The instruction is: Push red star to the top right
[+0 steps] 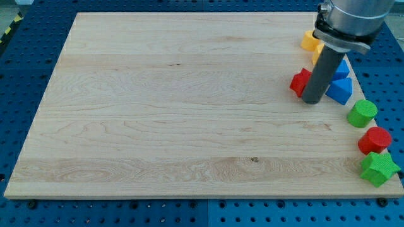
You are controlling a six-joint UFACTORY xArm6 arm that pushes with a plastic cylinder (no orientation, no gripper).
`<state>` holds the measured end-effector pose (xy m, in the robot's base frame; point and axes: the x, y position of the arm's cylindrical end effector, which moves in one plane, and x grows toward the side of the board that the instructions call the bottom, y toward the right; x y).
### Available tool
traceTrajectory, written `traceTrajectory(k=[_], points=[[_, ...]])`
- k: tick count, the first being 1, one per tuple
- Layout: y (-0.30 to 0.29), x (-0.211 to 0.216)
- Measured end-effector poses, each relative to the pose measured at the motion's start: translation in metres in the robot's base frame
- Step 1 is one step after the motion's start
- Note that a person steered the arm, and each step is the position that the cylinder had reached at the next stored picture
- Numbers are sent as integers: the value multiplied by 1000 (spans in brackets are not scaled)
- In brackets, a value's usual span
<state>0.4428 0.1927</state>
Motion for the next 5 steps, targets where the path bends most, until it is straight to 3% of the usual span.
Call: traceTrajectory(k=[3,5], points=[[-6,-90],[-50,-139]])
